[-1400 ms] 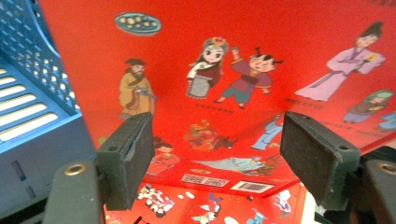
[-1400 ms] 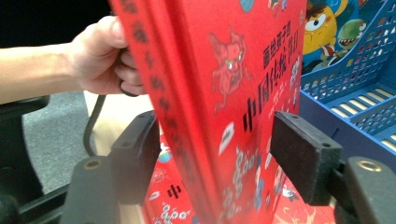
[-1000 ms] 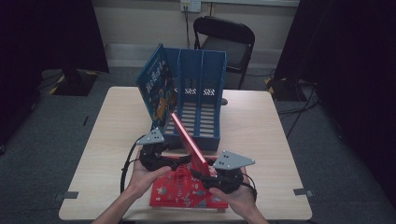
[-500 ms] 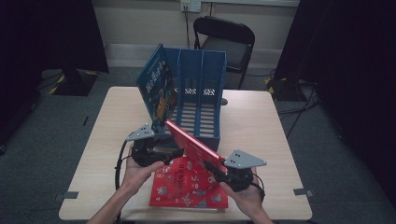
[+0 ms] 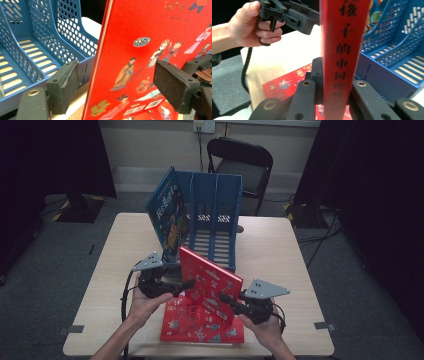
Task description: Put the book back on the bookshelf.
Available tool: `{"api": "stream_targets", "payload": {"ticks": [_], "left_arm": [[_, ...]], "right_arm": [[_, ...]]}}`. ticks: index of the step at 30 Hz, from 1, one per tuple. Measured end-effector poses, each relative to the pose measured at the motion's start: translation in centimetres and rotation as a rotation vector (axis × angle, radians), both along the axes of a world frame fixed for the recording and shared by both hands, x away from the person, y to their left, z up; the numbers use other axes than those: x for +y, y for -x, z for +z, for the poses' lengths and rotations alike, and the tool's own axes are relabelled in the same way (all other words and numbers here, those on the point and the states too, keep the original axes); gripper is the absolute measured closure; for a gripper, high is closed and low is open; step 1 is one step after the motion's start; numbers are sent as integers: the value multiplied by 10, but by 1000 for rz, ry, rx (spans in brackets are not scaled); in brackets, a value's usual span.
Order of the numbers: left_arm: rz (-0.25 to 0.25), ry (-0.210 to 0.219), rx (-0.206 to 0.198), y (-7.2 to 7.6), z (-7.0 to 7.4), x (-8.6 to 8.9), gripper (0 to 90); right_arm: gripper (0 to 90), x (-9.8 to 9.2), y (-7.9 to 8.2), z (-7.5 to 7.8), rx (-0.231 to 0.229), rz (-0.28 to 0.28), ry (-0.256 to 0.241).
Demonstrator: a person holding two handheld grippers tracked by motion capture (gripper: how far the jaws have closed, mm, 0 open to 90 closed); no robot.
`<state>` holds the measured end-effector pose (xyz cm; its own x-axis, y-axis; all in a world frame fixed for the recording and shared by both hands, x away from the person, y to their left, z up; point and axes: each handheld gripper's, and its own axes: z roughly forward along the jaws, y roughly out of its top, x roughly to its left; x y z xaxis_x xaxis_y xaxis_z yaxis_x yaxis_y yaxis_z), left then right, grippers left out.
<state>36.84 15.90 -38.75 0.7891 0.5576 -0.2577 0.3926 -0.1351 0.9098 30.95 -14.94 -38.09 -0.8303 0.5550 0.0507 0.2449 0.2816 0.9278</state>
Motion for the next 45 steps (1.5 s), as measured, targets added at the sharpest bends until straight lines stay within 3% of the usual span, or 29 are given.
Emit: {"api": "stream_targets", "payload": {"ticks": [4, 5, 9, 17, 20, 24, 27, 30, 32, 35, 41, 45], "left_arm": [[3, 3, -10, 0, -1, 1, 204], [-3, -5, -17, 1, -1, 2, 258], [-24, -50, -34, 3, -4, -2, 281], [-27, -78, -52, 4, -3, -4, 298], [-30, -80, -41, 3, -3, -2, 299], [-29, -73, -43, 4, -4, -1, 314], [-38, -95, -76, 5, -5, 0, 325], [-32, -101, -14, 4, -1, 6, 340], [-5, -81, -19, 6, -1, 8, 324], [18, -102, 33, 6, -9, 11, 212], [25, -126, 44, 12, -18, 23, 161], [107, -133, 55, 15, -26, 38, 157]], "right_arm": [[804, 1, -6, -3, 44, 50, -49], [803, 3, -9, -2, 44, 51, -45], [800, 3, -11, -2, 51, 61, -44], [750, 16, -19, -1, 38, 66, -18], [736, 20, -21, 0, 30, 74, -36], [767, 20, -22, 0, 23, 75, -33], [795, 20, -23, 0, 17, 72, -29], [800, 21, -23, 0, 14, 89, -23], [802, 22, -21, 1, 6, 90, -16], [804, 23, -20, 0, 2, 90, -17], [804, 24, -20, 1, 8, 83, -17], [804, 24, -20, 2, 15, 81, -19]]}}
